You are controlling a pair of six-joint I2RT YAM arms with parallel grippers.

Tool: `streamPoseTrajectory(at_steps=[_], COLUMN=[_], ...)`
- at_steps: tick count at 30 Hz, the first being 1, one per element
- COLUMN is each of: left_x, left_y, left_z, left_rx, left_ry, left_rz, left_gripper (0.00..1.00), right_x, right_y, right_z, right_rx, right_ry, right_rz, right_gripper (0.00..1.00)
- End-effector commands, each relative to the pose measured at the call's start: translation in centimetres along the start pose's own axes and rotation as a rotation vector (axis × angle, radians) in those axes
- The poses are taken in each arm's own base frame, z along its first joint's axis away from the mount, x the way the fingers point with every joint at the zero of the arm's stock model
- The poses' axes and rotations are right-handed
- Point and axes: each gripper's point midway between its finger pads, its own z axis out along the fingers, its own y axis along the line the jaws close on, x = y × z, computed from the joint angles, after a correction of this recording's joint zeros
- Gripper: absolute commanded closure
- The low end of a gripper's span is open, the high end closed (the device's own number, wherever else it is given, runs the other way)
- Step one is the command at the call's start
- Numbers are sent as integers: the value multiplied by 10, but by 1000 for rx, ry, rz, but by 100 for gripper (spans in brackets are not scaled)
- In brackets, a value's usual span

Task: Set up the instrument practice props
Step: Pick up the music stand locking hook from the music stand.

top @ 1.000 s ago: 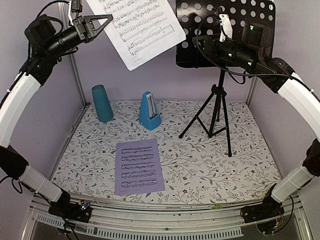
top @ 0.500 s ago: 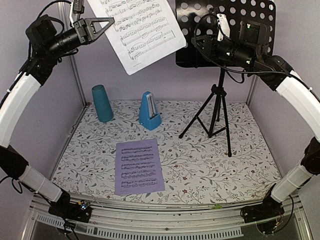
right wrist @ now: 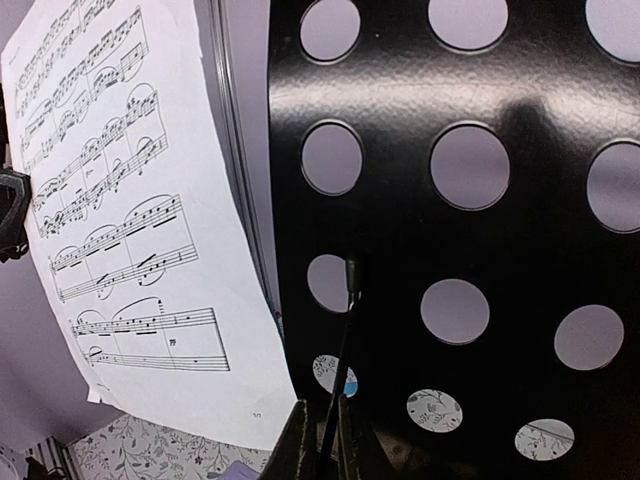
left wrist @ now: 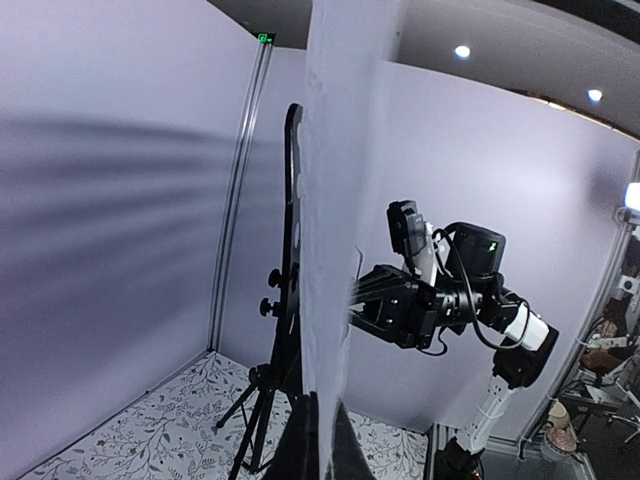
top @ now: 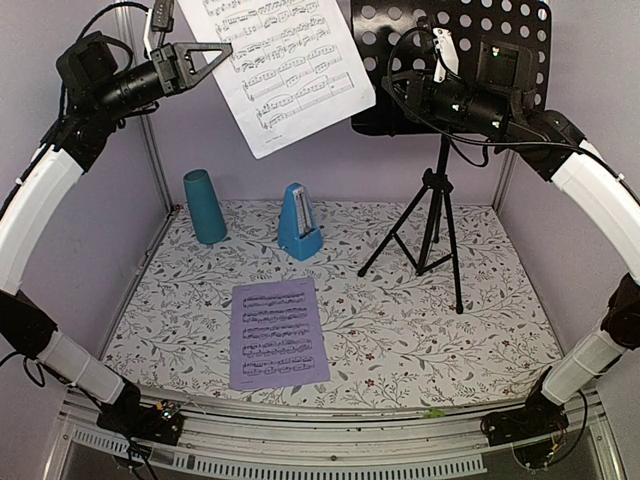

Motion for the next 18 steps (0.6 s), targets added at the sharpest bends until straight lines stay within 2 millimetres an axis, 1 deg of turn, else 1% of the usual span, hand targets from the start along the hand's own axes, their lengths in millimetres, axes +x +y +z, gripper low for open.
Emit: streamPoseTrajectory(at_steps=[1, 4, 6, 15, 18], left_x=[5, 5, 5, 11, 12], left_y=[7, 10, 10, 11, 11], left_z=[0, 0, 0, 4, 5], left_rx=[-22, -38, -39, -47, -49], left_ry=[13, 11, 11, 24, 23], left_rz=[19, 33, 42, 78, 93], left_gripper=[100, 100, 100, 100, 100], right_x=[11, 13, 15, 21, 23], right_y=[2, 3, 3, 3, 4], right_z=[2, 2, 3, 8, 8], right_rx=[-10, -16, -19, -19, -22], right_ry=[50, 59, 65, 87, 94], right_rz=[7, 13, 16, 22, 24], right_gripper=[90, 84, 82, 84, 86])
